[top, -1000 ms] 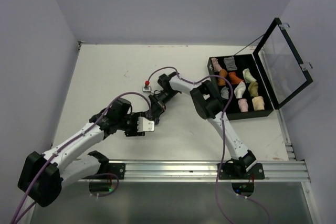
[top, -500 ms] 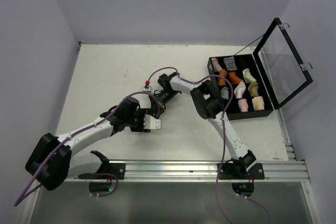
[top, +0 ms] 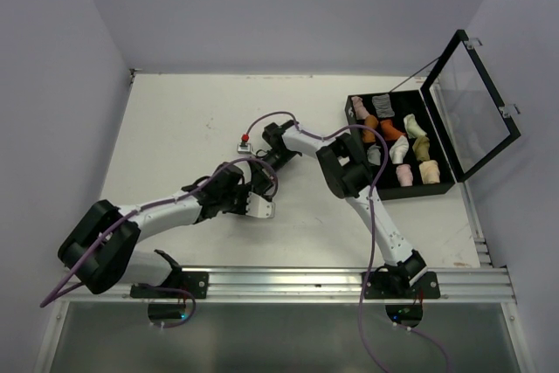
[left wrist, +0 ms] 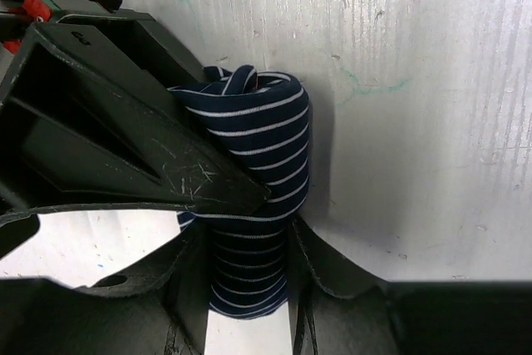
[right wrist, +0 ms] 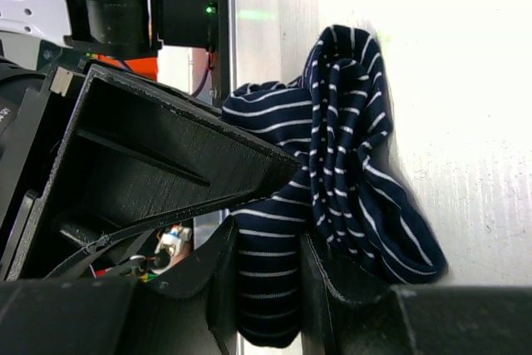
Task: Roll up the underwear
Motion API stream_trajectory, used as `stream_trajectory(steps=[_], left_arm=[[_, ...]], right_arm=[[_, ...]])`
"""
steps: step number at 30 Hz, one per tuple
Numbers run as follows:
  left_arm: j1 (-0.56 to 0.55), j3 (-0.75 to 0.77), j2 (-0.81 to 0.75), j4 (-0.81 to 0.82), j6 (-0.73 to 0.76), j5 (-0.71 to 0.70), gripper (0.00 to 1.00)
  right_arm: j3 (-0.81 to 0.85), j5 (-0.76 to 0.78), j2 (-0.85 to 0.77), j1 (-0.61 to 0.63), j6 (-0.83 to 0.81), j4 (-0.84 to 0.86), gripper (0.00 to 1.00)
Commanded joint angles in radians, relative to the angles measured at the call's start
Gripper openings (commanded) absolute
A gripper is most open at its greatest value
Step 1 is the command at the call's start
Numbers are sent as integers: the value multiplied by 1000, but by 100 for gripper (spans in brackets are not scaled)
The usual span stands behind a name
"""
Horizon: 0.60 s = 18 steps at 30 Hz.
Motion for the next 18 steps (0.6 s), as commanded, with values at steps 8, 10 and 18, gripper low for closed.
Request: stream_trajectory(steps=[8,10,18], left_arm=[[-25,0,55,-273,-14,58,4],[-29,-8,38,-293,-14,61,3],[-32,1,64,-389,-29,82,0]], right_arm=[[-15,283,51,-94,-52,-20,31],[10,300,46,-137,-45,-21,35],[79,433,-73,-239,-18,86,50]])
